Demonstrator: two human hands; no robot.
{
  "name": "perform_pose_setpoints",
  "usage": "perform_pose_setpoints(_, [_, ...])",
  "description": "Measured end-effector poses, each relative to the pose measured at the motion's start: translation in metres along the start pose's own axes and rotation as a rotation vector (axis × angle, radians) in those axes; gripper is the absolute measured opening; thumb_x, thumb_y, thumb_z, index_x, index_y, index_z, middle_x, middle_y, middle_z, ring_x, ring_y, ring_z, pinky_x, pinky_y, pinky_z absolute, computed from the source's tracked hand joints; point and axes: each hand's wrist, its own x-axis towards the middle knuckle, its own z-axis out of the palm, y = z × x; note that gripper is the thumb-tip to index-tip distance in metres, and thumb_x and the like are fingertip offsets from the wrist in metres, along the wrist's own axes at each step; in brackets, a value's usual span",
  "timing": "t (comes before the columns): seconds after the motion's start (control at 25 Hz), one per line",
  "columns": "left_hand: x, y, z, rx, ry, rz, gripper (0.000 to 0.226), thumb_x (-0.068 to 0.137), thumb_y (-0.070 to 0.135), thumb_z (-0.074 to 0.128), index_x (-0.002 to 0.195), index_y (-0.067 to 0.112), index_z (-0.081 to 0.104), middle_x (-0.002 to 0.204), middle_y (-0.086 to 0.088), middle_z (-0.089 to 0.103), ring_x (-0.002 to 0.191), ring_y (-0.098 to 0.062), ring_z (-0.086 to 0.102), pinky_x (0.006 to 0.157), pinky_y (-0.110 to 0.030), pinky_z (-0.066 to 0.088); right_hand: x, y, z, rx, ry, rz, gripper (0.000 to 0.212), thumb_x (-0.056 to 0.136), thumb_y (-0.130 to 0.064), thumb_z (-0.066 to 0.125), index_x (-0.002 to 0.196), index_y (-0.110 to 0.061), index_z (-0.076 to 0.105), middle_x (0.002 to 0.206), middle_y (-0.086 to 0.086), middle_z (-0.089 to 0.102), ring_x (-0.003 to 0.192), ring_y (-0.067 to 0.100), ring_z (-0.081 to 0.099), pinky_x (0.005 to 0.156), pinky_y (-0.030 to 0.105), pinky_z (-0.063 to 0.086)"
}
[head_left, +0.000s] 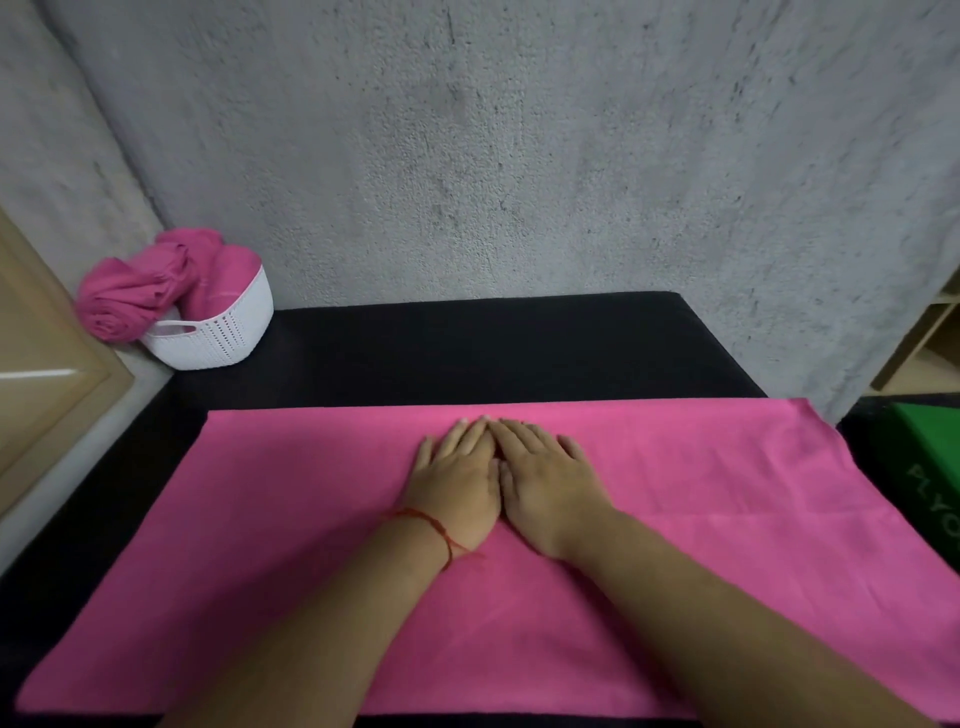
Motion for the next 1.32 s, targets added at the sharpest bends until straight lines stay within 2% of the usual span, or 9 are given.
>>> perform_pose_setpoints(0.12, [0.0, -0.043, -0.007, 0.117, 0.007, -0.026, 0.06, 0.107, 0.055, 0.016, 0.165, 0.041, 0.008, 0.172, 0.019, 0.004, 0.16, -0.01, 0.003, 0.128, -0.05, 0.008, -0.001, 0.037, 0.0, -0.07, -0.012, 0.131, 0.075, 0.101, -0.072, 0.01, 0.169, -0.039, 0.007, 0.178, -0.011, 0.0, 0.164, 0.015, 0.0, 0.131, 0.05, 0.007])
perform_pose_setpoints(0.28, [-0.013, -0.157, -0.026, 0.169, -0.013, -0.172, 0.072, 0.095, 0.071, 0.003, 0.162, 0.047, 0.003, 0.173, 0.016, 0.003, 0.16, -0.015, 0.007, 0.126, -0.05, 0.016, -0.029, 0.138, -0.024, -0.126, 0.007, 0.378, 0.085, 0.093, -0.086, 0.012, 0.168, -0.046, 0.006, 0.178, -0.009, 0.0, 0.164, 0.018, 0.001, 0.13, 0.051, 0.011])
perform_pose_setpoints(0.48, [-0.018, -0.255, -0.047, 0.14, -0.024, -0.365, 0.086, 0.081, 0.086, -0.005, 0.16, 0.054, 0.004, 0.174, 0.011, 0.006, 0.161, -0.02, 0.006, 0.127, -0.052, 0.013, -0.057, 0.255, -0.036, -0.116, -0.025, 0.639, 0.105, 0.074, -0.103, -0.006, 0.165, -0.054, 0.01, 0.179, -0.004, 0.002, 0.164, 0.025, 0.004, 0.13, 0.056, 0.014])
perform_pose_setpoints(0.64, [-0.015, -0.258, -0.046, 0.147, -0.038, -0.423, 0.072, 0.096, 0.076, 0.009, 0.163, 0.049, 0.006, 0.174, 0.011, 0.005, 0.161, -0.018, 0.004, 0.127, -0.055, 0.008, -0.061, 0.223, -0.044, 0.02, 0.029, 0.756, 0.098, 0.088, -0.094, 0.018, 0.169, -0.039, 0.01, 0.178, -0.002, 0.006, 0.164, 0.027, 0.011, 0.131, 0.052, 0.013])
perform_pose_setpoints(0.8, [-0.014, -0.215, -0.059, 0.22, -0.067, -0.627, 0.066, 0.105, 0.061, 0.009, 0.166, 0.036, 0.004, 0.175, 0.005, -0.002, 0.161, -0.026, 0.0, 0.124, -0.065, 0.007, -0.061, 0.2, -0.057, -0.13, 0.03, 0.785, 0.088, 0.095, -0.08, 0.007, 0.169, -0.031, 0.012, 0.178, -0.001, 0.009, 0.163, 0.028, 0.014, 0.126, 0.064, 0.016])
perform_pose_setpoints(0.92, [-0.017, -0.095, -0.032, 0.118, -0.05, -0.419, 0.066, 0.106, 0.056, 0.02, 0.166, 0.029, 0.013, 0.175, 0.004, 0.002, 0.161, -0.027, 0.003, 0.124, -0.064, 0.012, -0.05, 0.104, -0.043, -0.135, -0.007, 0.491, 0.079, 0.099, -0.069, 0.01, 0.167, -0.031, 0.02, 0.177, -0.002, 0.013, 0.162, 0.024, 0.015, 0.126, 0.061, 0.017])
perform_pose_setpoints(1.04, [-0.047, 0.007, 0.001, 0.084, -0.088, -0.122, 0.064, 0.105, 0.055, 0.017, 0.166, 0.036, 0.004, 0.174, 0.011, -0.002, 0.161, -0.02, -0.003, 0.126, -0.061, 0.005, -0.065, -0.013, -0.002, -0.084, -0.1, 0.117, 0.081, 0.096, -0.062, -0.005, 0.17, -0.033, 0.008, 0.178, -0.008, 0.002, 0.164, 0.02, -0.001, 0.13, 0.057, 0.005])
perform_pose_setpoints(1.16, [-0.085, -0.024, 0.002, 0.17, -0.039, -0.101, 0.069, 0.099, 0.066, 0.01, 0.164, 0.044, 0.001, 0.174, 0.014, 0.001, 0.161, -0.019, 0.002, 0.126, -0.057, 0.011, -0.095, -0.008, 0.008, -0.072, -0.061, 0.11, 0.074, 0.101, -0.07, 0.002, 0.169, -0.041, 0.003, 0.177, -0.013, -0.003, 0.164, 0.017, -0.005, 0.131, 0.054, 0.003])
perform_pose_setpoints(1.32, [-0.14, -0.142, -0.017, 0.169, 0.046, -0.307, 0.082, 0.089, 0.083, 0.003, 0.163, 0.048, 0.004, 0.174, 0.011, 0.01, 0.16, -0.022, 0.01, 0.125, -0.054, 0.017, -0.145, 0.1, -0.014, -0.113, 0.067, 0.4, 0.086, 0.091, -0.089, 0.004, 0.167, -0.048, 0.006, 0.177, -0.013, 0.004, 0.164, 0.018, 0.005, 0.13, 0.052, 0.011])
